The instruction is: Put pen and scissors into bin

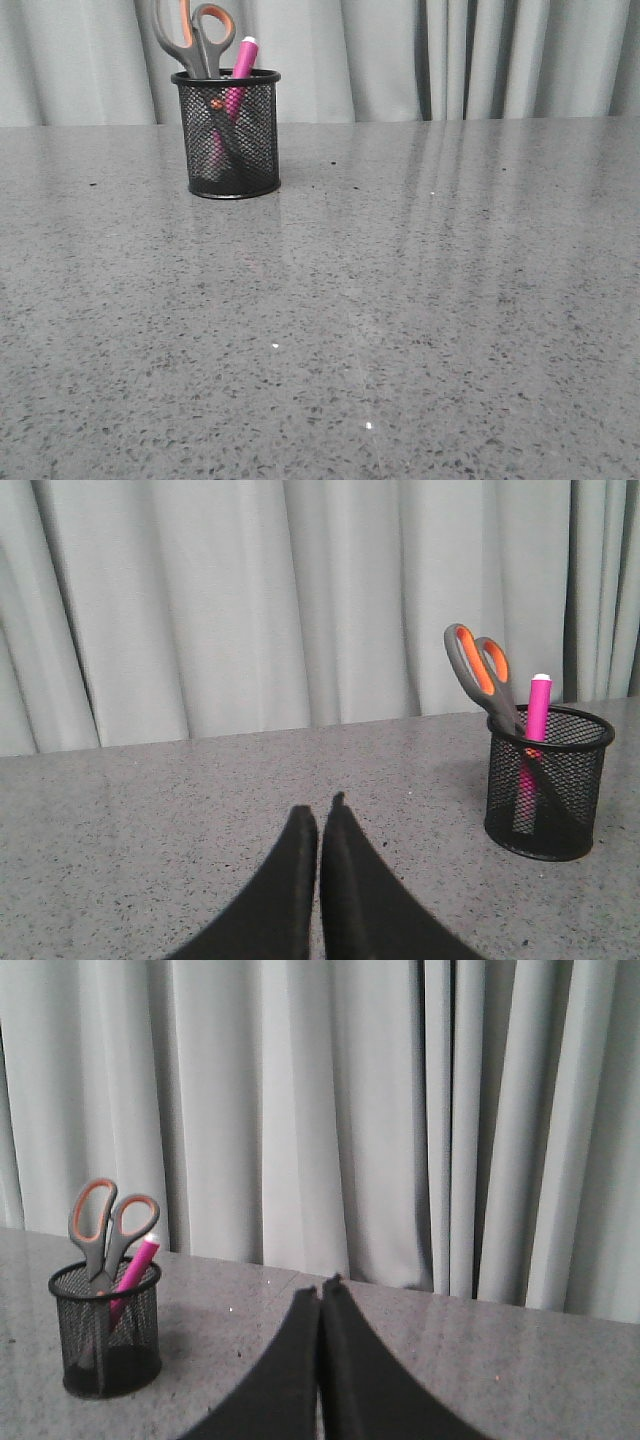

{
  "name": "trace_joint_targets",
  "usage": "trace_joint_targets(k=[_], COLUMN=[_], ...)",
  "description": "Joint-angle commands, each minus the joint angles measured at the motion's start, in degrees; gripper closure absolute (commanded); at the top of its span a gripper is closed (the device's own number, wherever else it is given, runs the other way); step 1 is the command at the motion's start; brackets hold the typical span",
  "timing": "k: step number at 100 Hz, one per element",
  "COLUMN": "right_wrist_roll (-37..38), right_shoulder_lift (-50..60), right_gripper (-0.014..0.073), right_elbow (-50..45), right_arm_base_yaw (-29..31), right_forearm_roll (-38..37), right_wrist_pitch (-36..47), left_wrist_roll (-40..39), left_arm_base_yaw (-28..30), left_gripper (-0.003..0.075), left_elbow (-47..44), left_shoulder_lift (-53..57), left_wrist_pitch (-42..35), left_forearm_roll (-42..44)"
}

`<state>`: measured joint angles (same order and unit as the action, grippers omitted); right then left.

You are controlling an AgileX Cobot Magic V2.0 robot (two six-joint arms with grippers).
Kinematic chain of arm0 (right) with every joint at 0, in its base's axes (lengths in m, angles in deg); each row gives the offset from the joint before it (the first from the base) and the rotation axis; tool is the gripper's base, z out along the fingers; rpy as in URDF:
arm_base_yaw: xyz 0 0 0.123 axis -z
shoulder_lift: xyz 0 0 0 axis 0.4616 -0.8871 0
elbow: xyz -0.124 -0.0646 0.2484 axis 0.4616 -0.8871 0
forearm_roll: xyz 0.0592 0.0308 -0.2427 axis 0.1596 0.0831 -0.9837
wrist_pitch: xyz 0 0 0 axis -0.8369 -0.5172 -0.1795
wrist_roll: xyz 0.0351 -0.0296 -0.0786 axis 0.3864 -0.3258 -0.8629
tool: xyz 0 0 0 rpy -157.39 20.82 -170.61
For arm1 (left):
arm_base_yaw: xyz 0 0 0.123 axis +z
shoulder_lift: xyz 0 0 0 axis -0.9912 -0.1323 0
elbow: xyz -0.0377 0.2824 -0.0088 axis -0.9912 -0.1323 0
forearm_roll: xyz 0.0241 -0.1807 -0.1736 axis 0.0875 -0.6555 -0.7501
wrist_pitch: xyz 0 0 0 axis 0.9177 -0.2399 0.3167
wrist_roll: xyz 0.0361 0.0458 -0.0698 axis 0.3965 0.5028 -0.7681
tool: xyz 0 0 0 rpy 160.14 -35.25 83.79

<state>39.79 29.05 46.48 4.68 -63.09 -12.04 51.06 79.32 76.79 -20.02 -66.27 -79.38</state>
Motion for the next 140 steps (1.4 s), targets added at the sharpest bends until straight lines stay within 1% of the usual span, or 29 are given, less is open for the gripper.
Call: trace_joint_targets(k=[1,14,24,37,125,130,137,140], right_wrist_roll=[-0.55,-0.55,-0.55,-0.55,-0.55,-0.55,-0.55,-0.55], right_shoulder_lift=[4.85,11.06,13.0,12.98,12.98,12.98,12.98,12.98], right_gripper=[0.0662,0.0662,0.0662,0.0662,0.0662,0.0662,0.0662,0.0662], right_elbow=[-3.3,-8.04,-9.55,-9.68,-9.68,-9.68,-9.68,-9.68], right_arm_base_yaw=[0.4,0.4,0.4,0.4,0.4,0.4,0.4,0.4], right_forearm_roll=[-1.03,-1.03,-1.03,-1.03,-0.92,-0.92,-0.92,-0.92], right_wrist_pitch=[3.25,2.8,1.13,2.3,2.31,2.31,2.31,2.31], left_wrist_roll=[-0.36,-0.36,-0.36,-0.36,-0.36,-0.36,-0.7,-2.64], left_arm_base_yaw=[0.05,0.05,0.05,0.05,0.05,0.05,0.05,0.05], left_gripper=[0.0739,0.0739,0.0739,0.0739,0.0739,0.0739,0.0739,0.0739], left_elbow=[-1.15,-3.57,-4.01,-4.01,-4.1,-4.14,-4.24,-4.24], left_shoulder_lift=[3.61,7.85,8.43,8.43,8.43,8.43,8.43,8.43], left_wrist_pitch=[-3.55,-3.64,-3.78,-3.78,-3.78,-3.66,-3.57,-3.78], left_forearm_roll=[-1.7,-1.7,-1.7,-1.7,-1.7,0.35,6.65,9.5])
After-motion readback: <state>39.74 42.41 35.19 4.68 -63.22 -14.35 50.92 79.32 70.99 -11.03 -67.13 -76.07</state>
